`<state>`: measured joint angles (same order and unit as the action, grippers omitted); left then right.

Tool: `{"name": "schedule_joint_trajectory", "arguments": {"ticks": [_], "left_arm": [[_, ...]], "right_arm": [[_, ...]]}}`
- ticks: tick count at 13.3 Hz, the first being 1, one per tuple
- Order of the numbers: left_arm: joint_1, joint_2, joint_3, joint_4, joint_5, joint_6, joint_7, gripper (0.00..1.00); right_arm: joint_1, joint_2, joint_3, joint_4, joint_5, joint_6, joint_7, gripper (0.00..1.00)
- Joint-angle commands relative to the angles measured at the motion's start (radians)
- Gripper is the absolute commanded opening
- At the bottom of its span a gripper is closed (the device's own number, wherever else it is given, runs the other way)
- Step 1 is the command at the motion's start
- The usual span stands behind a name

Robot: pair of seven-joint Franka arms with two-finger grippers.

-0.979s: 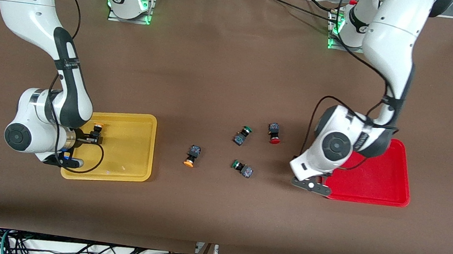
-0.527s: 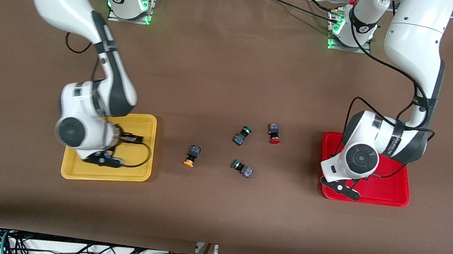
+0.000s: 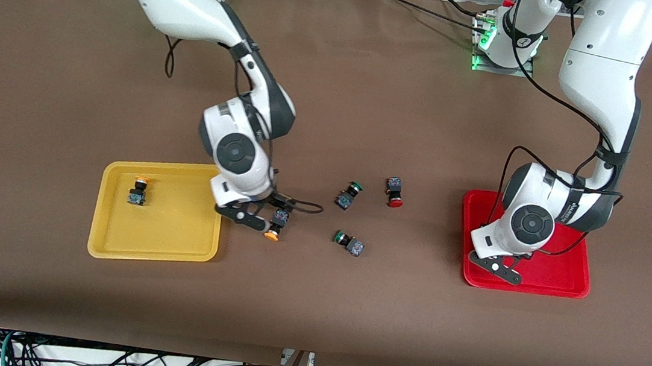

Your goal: Place red and yellow buttons in trays

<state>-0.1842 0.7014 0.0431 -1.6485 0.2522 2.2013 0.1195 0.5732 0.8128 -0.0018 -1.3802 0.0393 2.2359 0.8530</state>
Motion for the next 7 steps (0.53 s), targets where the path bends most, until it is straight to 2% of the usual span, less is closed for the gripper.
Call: {"name": "schedule_joint_trajectory", "arguments": {"ticks": [1,3,7], "left_arm": [[0.009,-0.037,-0.012,-0.028,-0.019,0.006,0.014,1.0],[0.006,-0.051,-0.017,-0.019,-0.028,0.002,0.005,1.0],[-0.001,-0.126,-0.103,-0.016,-0.322,-0.032,-0.094,1.0]], "right_arm": [[0.01,0.038,-0.012,0.015,-0.009,0.1,0.026,1.0],[0.017,0.06,-0.012,0.016,-0.01,0.163,0.026,1.0],[0.017,0.086,-0.018,0.015,-0.018,0.188,0.017,0.95]]}}
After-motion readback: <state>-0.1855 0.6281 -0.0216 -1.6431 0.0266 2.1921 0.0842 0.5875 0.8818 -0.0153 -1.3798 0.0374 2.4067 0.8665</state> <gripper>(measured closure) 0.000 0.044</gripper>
